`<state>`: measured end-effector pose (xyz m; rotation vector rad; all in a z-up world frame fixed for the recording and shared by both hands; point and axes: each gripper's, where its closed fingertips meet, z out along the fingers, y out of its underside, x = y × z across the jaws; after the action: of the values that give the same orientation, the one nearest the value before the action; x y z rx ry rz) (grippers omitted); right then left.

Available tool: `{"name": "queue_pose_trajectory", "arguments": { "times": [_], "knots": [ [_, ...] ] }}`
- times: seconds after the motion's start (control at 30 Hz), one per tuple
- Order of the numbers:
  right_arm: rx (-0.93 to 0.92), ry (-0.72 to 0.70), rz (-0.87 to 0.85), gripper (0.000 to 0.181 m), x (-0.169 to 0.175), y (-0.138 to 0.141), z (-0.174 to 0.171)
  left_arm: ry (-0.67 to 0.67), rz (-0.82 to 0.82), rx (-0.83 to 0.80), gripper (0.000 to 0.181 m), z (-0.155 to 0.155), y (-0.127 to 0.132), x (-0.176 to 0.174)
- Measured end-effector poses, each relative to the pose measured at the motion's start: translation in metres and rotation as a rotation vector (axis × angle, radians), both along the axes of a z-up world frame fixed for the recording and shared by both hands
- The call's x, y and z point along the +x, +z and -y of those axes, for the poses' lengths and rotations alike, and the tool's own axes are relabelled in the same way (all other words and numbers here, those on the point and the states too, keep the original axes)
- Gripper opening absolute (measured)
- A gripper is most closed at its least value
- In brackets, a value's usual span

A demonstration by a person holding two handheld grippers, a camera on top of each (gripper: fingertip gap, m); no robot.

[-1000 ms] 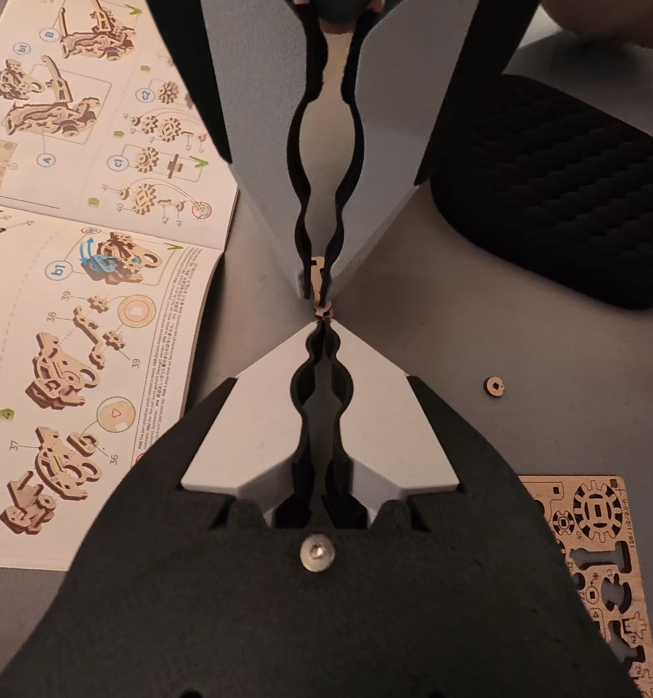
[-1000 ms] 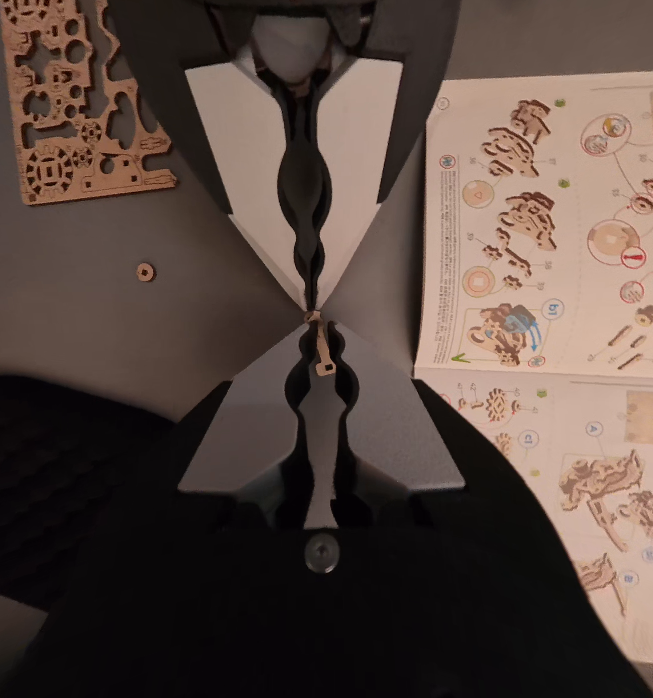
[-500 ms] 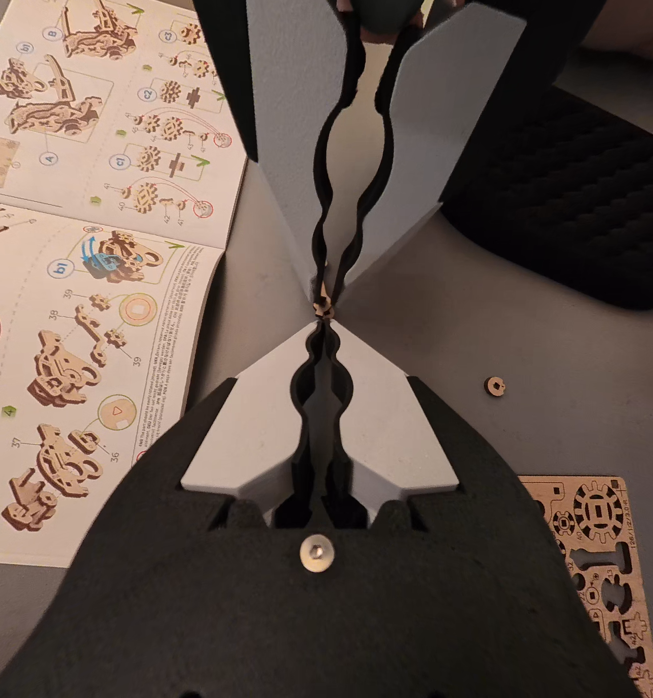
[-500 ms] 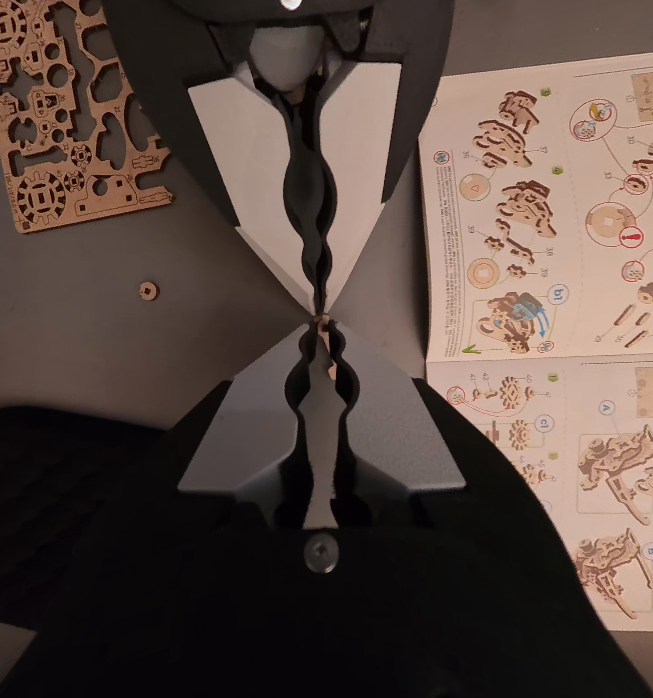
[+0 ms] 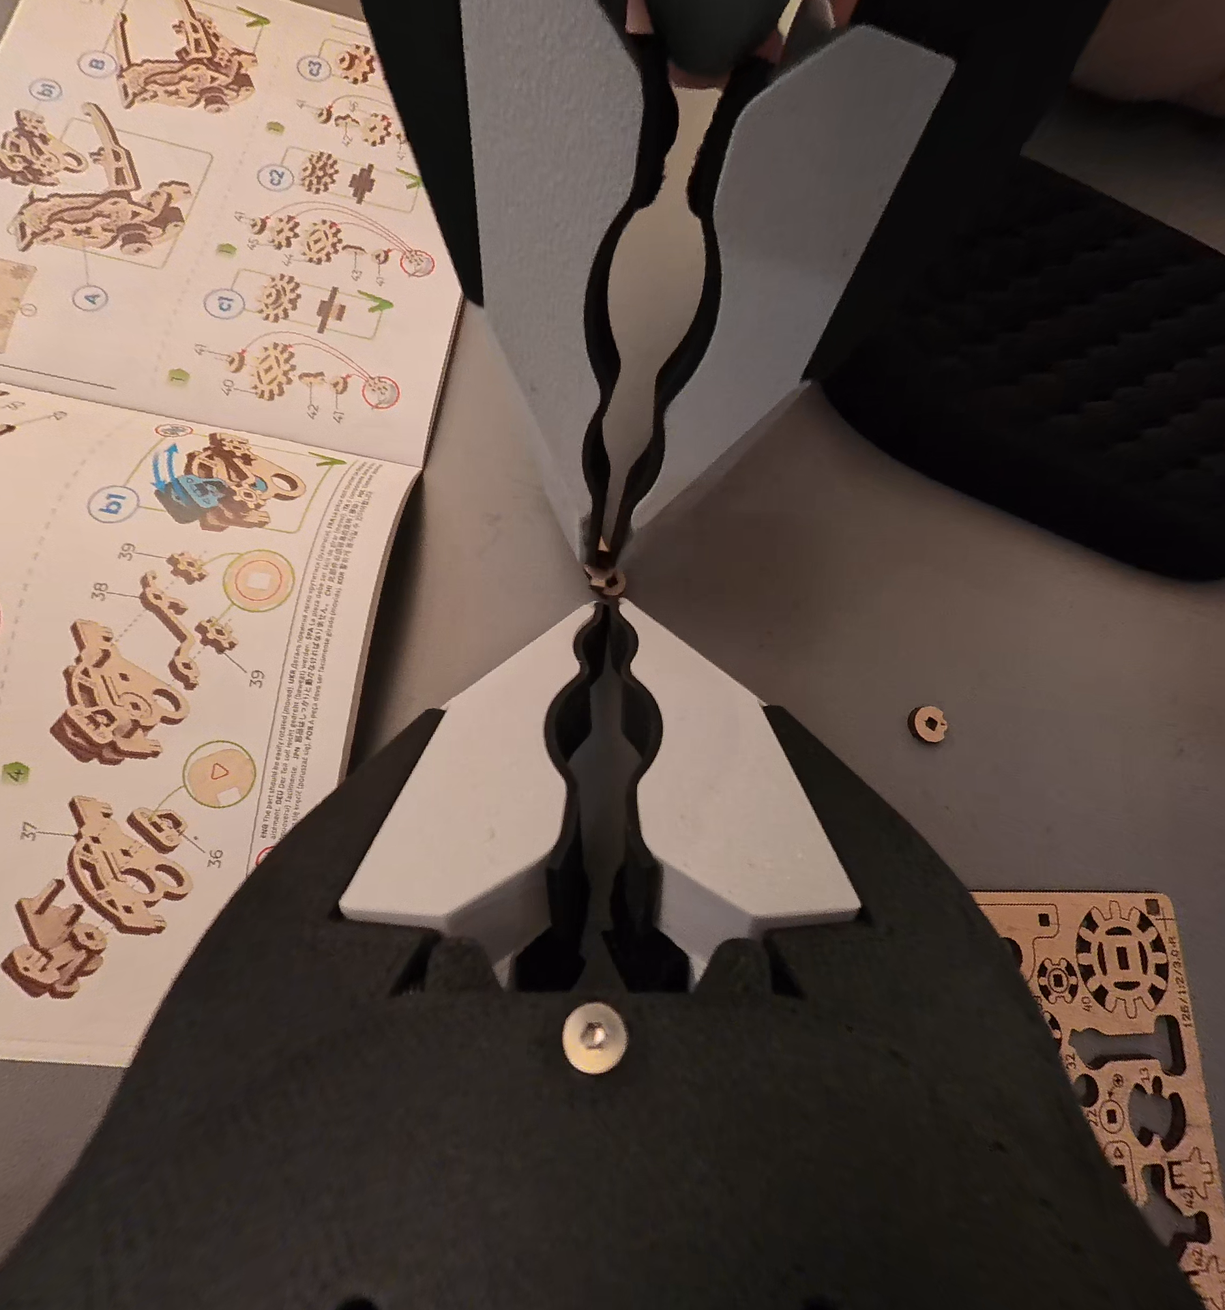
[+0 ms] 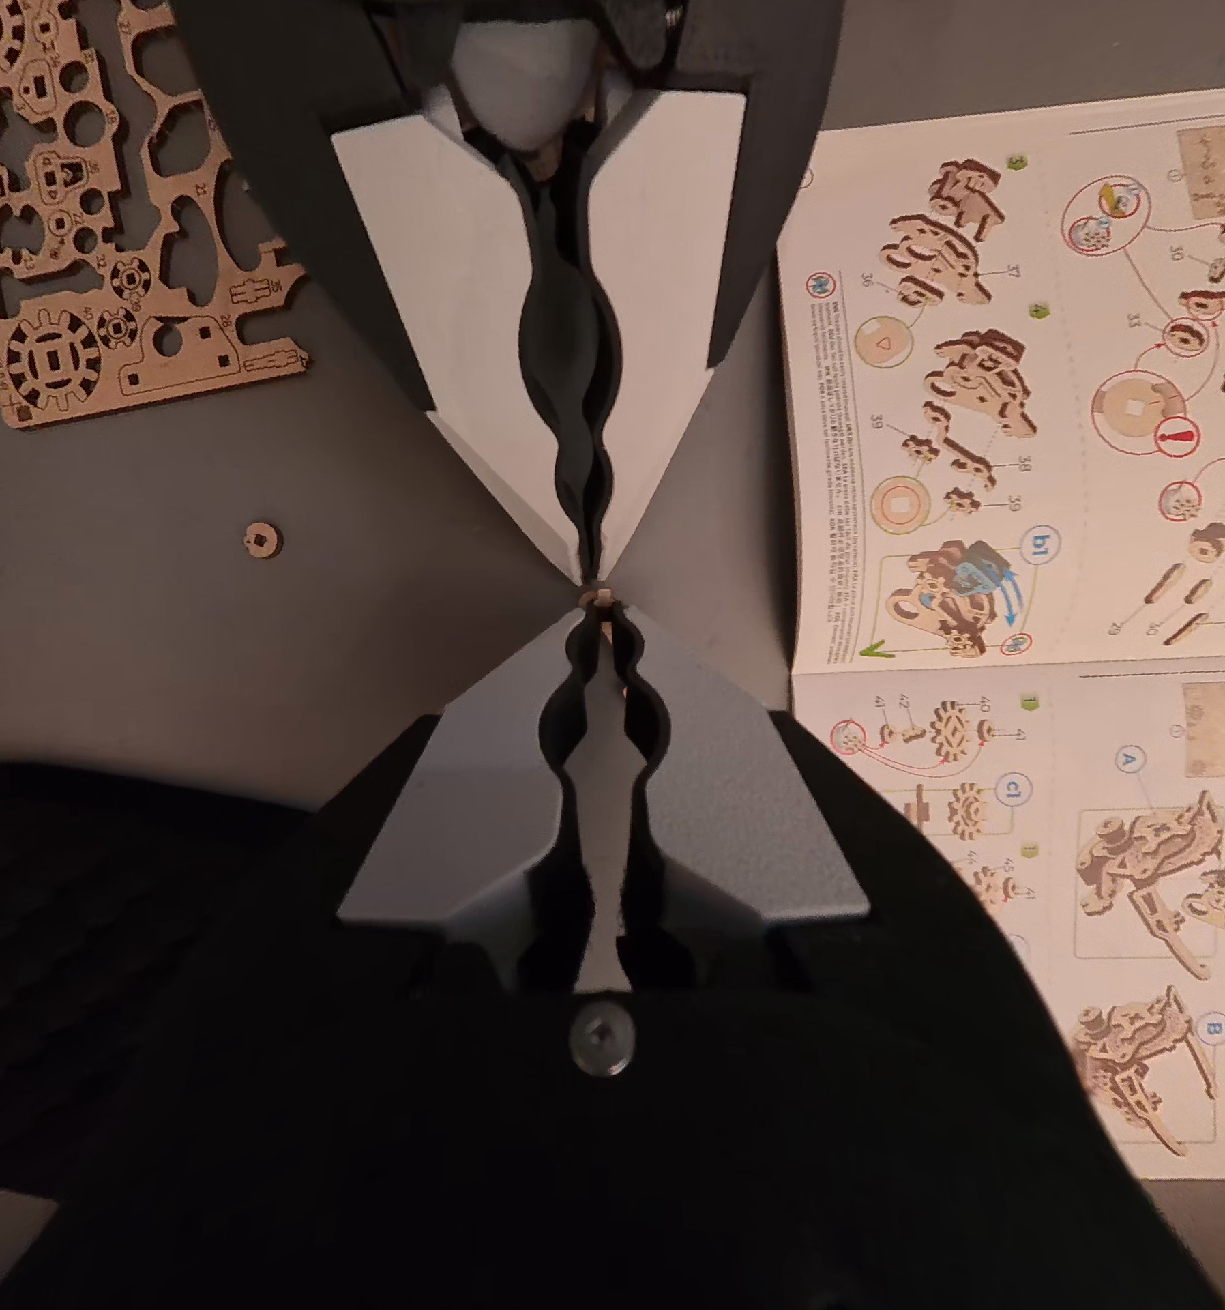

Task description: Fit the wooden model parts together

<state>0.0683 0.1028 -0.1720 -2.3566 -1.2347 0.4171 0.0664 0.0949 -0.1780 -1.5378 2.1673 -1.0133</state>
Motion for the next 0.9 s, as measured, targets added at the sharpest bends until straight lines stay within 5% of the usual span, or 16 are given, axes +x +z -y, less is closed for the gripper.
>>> {"name": "queue_pose_trajectory", "arguments": {
  "times": [0.47, 0.9],
  "knots": [
    [-0.179, 0.074, -0.658, 0.001, 0.002, 0.065, 0.014, -0.013, 0.034, 0.004, 0.009, 0.005, 0.001, 0.007],
    [-0.247, 0.205, -0.934, 0.001, -0.001, 0.107, 0.033, -0.099, 0.067, 0.024, 0.006, 0.01, 0.001, 0.004]
  ]
}}
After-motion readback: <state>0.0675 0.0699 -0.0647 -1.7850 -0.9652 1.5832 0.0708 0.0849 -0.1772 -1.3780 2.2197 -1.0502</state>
